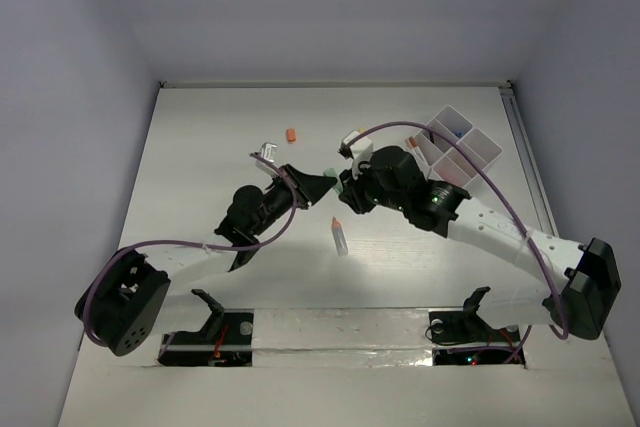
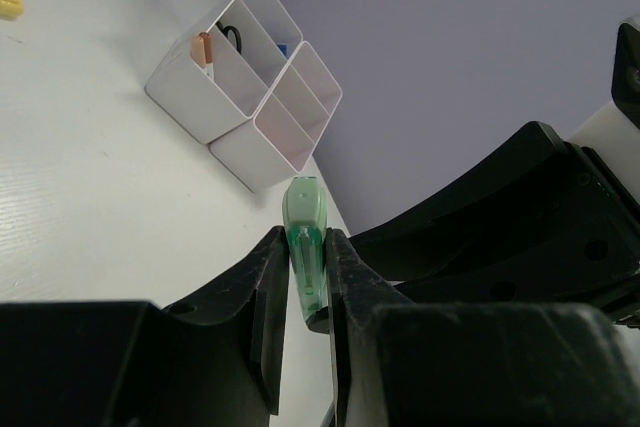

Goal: Sort the stationery into containers

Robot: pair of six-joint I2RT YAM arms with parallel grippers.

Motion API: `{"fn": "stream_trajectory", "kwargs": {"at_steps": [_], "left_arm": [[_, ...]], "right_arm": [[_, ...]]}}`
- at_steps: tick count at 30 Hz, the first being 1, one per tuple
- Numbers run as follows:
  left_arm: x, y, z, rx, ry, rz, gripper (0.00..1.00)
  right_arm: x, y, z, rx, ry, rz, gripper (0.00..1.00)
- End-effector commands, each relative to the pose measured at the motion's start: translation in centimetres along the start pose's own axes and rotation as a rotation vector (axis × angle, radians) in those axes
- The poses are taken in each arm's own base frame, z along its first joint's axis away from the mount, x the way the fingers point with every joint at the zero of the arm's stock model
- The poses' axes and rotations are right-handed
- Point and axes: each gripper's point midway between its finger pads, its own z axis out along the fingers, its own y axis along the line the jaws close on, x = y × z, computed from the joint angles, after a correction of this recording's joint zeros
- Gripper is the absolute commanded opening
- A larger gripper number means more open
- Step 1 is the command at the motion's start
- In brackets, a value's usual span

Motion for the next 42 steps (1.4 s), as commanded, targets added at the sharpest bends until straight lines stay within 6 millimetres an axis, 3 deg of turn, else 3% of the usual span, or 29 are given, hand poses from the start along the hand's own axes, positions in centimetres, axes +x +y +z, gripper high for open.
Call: {"fn": "stream_trajectory", "kwargs": {"at_steps": [1, 9, 14, 20, 22, 23, 29, 31, 36, 39, 42], "left_arm": [[7.2, -1.5, -1.7, 0.073, 0.303, -0.028, 0.0], [7.6, -2.0, -1.5, 0.083, 0.309, -0.03, 0.0], [7.9, -1.3, -1.7, 0.058, 0.323, -0.022, 0.0], [6.1, -1.4, -1.3, 0.007, 0.266, 0.059, 0.0], [5.5, -1.8, -1.2, 0.003, 0.253, 0.079, 0.0], [5.6, -1.5, -1.3, -0.015, 0.26, 0.082, 0.0], [3.5, -2.5, -1.6, -0.017, 0.198, 0.133, 0.22], [2.6, -2.8, -1.9, -0.028, 0.166, 0.158, 0.42], [0.5, -3.7, -2.7, -0.039, 0.101, 0.213, 0.63], [-0.6, -4.3, -3.3, -0.041, 0.062, 0.245, 0.71], [-1.6, -4.3, -4.0, -0.055, 0.03, 0.283, 0.72]], "right_arm": [[-16.6, 0.2, -5.5, -0.04, -0.547, 0.009, 0.0], [-18.1, 1.8, -3.8, -0.119, -0.537, -0.025, 0.0], [-17.4, 0.8, -3.6, -0.077, -0.516, -0.015, 0.0], [-11.6, -1.2, -2.6, -0.02, -0.398, 0.058, 0.0], [-10.7, -1.2, -2.8, -0.02, -0.387, 0.08, 0.0], [-9.2, -1.3, -2.5, -0.017, -0.343, 0.085, 0.0], [-7.3, -2.7, -2.7, 0.04, -0.307, 0.12, 0.0], [-7.0, -3.3, -2.7, 0.059, -0.298, 0.132, 0.0], [-6.0, -5.2, -3.0, 0.099, -0.284, 0.172, 0.0], [-5.1, -5.8, -2.9, 0.119, -0.248, 0.184, 0.0], [-3.5, -7.7, -3.0, 0.19, -0.185, 0.221, 0.0]]}}
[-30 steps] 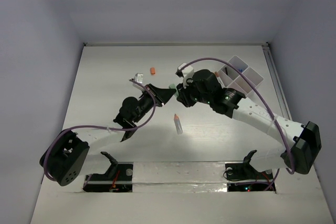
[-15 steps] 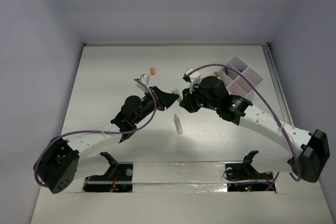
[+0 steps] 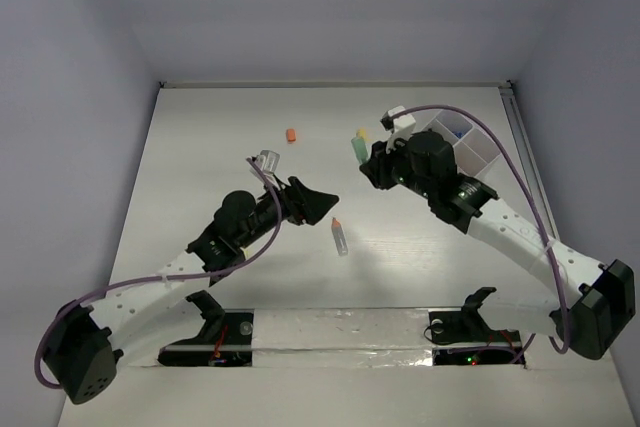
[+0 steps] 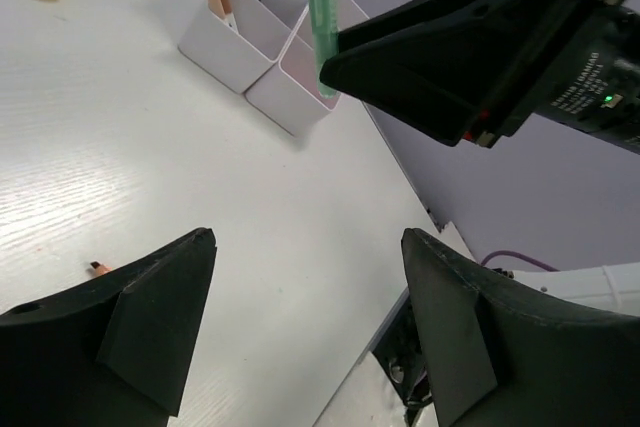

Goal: Sort the stationery into containers
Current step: Place the pen in the storage box.

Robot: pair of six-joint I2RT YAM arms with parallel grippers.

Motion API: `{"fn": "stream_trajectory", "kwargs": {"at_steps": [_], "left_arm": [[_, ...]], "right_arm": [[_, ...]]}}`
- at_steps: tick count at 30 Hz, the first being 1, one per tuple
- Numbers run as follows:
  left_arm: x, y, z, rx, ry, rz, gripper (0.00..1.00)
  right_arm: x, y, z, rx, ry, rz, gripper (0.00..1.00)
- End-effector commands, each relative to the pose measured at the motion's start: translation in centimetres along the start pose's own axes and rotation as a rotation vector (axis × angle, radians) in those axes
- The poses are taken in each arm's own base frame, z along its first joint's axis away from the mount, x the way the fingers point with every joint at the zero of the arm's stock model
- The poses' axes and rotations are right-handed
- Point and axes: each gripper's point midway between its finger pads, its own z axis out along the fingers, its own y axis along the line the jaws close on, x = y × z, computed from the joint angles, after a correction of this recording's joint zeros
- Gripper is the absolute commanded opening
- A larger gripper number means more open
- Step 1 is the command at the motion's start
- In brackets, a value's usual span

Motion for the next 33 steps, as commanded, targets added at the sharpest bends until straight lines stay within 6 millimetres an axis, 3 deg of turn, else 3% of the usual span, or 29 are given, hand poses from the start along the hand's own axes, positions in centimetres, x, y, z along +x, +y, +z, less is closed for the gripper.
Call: {"fn": "stream_trajectory", "kwargs": {"at_steps": [1, 2, 5, 8, 9, 11, 13, 19, 27, 33], "left_arm": [[-3.2, -1.6, -1.0, 0.02, -0.097, 0.081, 0.72], [-2.6, -0.7, -1.3, -0.002, -0.091, 0.088, 0.73], [-2.8, -0.7, -2.4, 0.002, -0.112, 0.129, 0.73], [-2.7, -0.4, -3.4, 0.002, -0.128, 0.157, 0.73], [-2.3, 0.0, -3.7, -0.001, -0.129, 0.16, 0.73], [-2.7, -0.5, -4.5, 0.025, -0.164, 0.167, 0.74], [-2.5, -0.3, -5.2, 0.038, -0.184, 0.17, 0.73], [-2.1, -0.2, -5.9, 0.069, -0.203, 0.18, 0.73], [-1.7, -0.5, -6.5, 0.1, -0.206, 0.179, 0.74], [-2.0, -0.8, -6.9, 0.11, -0.223, 0.179, 0.74]], "right_arm": [[0.6, -2.8, -0.6, 0.102, 0.04, 0.049, 0.0], [1.1, -3.7, -0.7, 0.134, 0.067, 0.064, 0.0], [3.9, -7.1, -1.2, 0.239, 0.197, 0.155, 0.0], [7.3, -8.5, -1.8, 0.247, 0.341, 0.267, 0.0], [7.9, -9.7, -2.2, 0.279, 0.361, 0.312, 0.0], [9.1, -10.0, -2.8, 0.257, 0.409, 0.374, 0.0], [10.0, -11.7, -3.7, 0.276, 0.424, 0.457, 0.0], [9.4, -14.4, -5.6, 0.226, 0.402, 0.666, 0.0], [7.2, -16.0, -6.5, 0.124, 0.315, 0.861, 0.0], [7.2, -17.5, -6.9, 0.096, 0.29, 0.959, 0.0]]}}
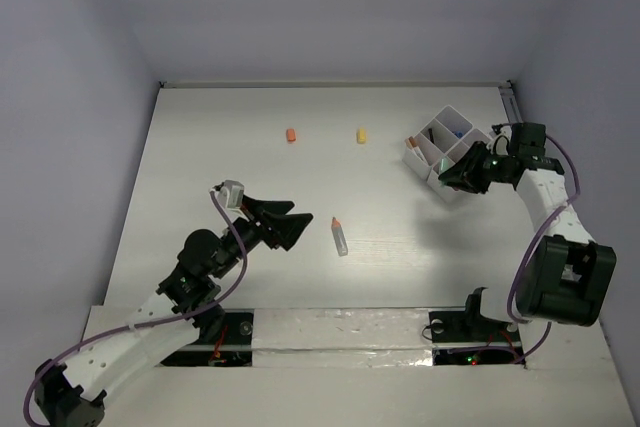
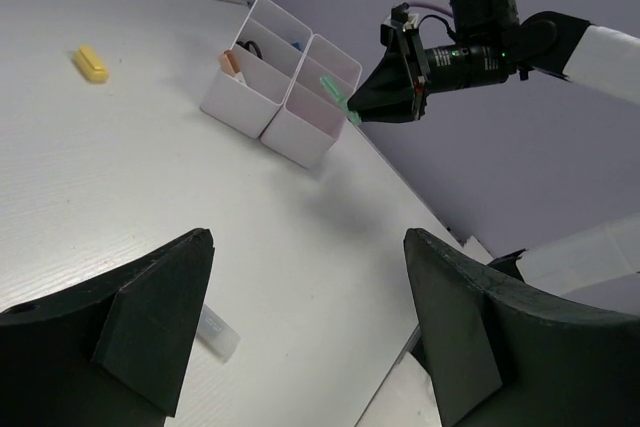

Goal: Sort the stationery into containers
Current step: Place the pen in the storage box.

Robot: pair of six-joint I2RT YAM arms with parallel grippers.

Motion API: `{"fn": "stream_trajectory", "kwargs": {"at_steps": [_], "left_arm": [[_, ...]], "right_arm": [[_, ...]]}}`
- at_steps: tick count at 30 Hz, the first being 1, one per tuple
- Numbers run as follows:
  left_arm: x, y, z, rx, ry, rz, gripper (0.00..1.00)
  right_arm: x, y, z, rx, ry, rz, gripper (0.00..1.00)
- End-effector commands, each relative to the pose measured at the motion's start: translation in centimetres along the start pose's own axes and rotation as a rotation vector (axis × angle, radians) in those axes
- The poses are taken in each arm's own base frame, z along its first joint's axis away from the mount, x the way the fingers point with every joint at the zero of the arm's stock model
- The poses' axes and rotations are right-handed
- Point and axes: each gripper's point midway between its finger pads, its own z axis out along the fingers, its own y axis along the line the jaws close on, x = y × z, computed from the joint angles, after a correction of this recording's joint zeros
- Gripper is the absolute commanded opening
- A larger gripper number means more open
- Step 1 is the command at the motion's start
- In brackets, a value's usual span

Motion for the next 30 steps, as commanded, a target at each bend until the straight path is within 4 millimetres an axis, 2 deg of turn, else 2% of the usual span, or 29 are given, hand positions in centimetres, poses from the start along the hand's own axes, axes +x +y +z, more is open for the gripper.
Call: {"fn": "stream_trajectory", "kwargs": {"at_steps": [1, 8, 15, 30], "left_arm": [[-1.3, -0.8, -0.2, 0.035, -0.052, 0.014, 0.74], [-1.4, -0.7, -0.3, 0.027, -0.06, 0.017, 0.75], [-1.4, -0.4, -0.2, 0.013, -0.062, 0.019, 0.75], [-1.6, -0.4, -0.4, 0.01, -0.071, 0.019, 0.76]], "right_arm": [[-1.1, 1.7, -1.1, -0.088, -0.015, 0.012, 0.0], [-1.9, 0.7, -0.8, -0.064, -0.019, 0.031, 0.0], [-2.8, -1.1, -0.6, -0.011, -0.039, 0.061, 0.0], [-3.2, -3.2, 0.6, 0.062, -0.018, 0.11, 0.01]]}}
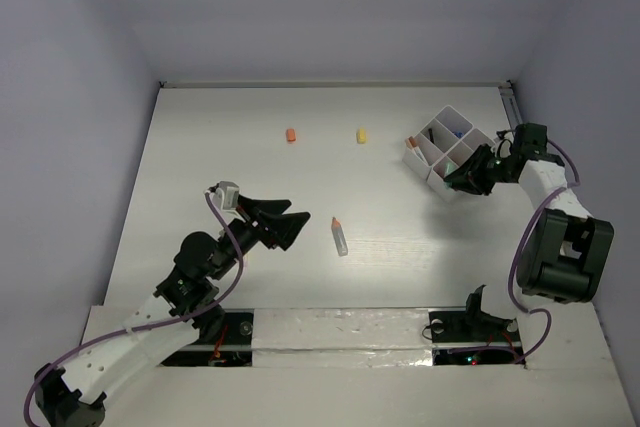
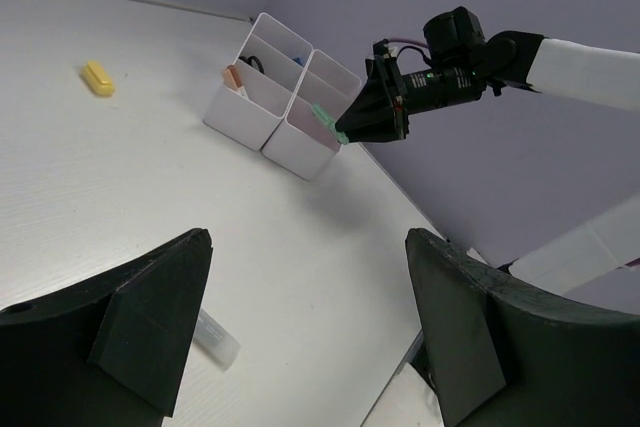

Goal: Sort the stationery into containers
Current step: Place the pen in the storage box.

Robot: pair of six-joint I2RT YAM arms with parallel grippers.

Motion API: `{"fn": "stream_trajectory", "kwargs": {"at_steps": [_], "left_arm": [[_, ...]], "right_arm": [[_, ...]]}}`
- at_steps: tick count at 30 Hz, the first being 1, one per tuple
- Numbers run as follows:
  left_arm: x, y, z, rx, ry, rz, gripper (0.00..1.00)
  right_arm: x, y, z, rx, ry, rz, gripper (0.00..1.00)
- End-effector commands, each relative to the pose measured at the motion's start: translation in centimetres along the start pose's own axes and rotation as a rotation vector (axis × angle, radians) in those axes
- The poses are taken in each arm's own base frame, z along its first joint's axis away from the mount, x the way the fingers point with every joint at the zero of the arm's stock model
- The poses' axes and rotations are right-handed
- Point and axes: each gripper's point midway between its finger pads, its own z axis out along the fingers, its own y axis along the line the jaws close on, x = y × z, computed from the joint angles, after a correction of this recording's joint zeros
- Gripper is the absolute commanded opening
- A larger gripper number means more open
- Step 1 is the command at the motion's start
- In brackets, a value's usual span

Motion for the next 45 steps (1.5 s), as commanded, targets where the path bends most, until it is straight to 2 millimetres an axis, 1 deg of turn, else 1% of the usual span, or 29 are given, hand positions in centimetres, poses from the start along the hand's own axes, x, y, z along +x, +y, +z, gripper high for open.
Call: {"fn": "stream_trajectory", "kwargs": {"at_steps": [1, 3, 12, 17, 23, 26, 28, 36, 43, 45], "left_arm": [[-1.0, -0.4, -0.1, 0.017, -0.047, 0.018, 0.76], [-1.0, -0.3, -0.1, 0.015, -0.046, 0.017, 0.76], [-1.0, -0.3, -0.1, 0.014, -0.045, 0.017, 0.76], [-1.1, -0.3, -0.1, 0.013, -0.048, 0.017, 0.76], [-0.9, -0.2, -0.1, 0.011, -0.043, 0.017, 0.76], [-0.9, -0.2, -0.1, 0.012, -0.045, 0.017, 0.76], [-0.8, -0.1, 0.0, 0.006, -0.041, 0.017, 0.76], [-0.6, 0.1, 0.2, 0.002, -0.033, 0.018, 0.76], [-0.4, 0.3, 0.3, -0.006, -0.027, 0.018, 0.76], [-0.4, 0.3, 0.3, -0.008, -0.027, 0.02, 0.77]], "right_arm": [[-1.7, 0.7, -0.7, 0.01, -0.046, -0.024, 0.01], [-1.8, 0.4, -0.6, 0.025, -0.046, -0.02, 0.04], [-1.6, -1.1, 0.4, 0.066, -0.013, 0.009, 0.08], [-1.6, -1.2, 0.6, 0.068, -0.007, 0.01, 0.12], [-2.0, -0.9, 0.3, 0.067, -0.029, 0.002, 0.22], [-2.3, -0.7, 0.0, 0.067, -0.044, -0.01, 0.32], [-2.6, -0.4, -0.1, 0.066, -0.057, -0.016, 0.36], [-3.7, 0.5, -1.0, 0.065, -0.108, -0.026, 0.39], [-4.5, 0.8, -1.9, 0.085, -0.163, -0.046, 0.52], [-4.9, 1.4, -2.4, 0.073, -0.194, -0.067, 0.54]]}}
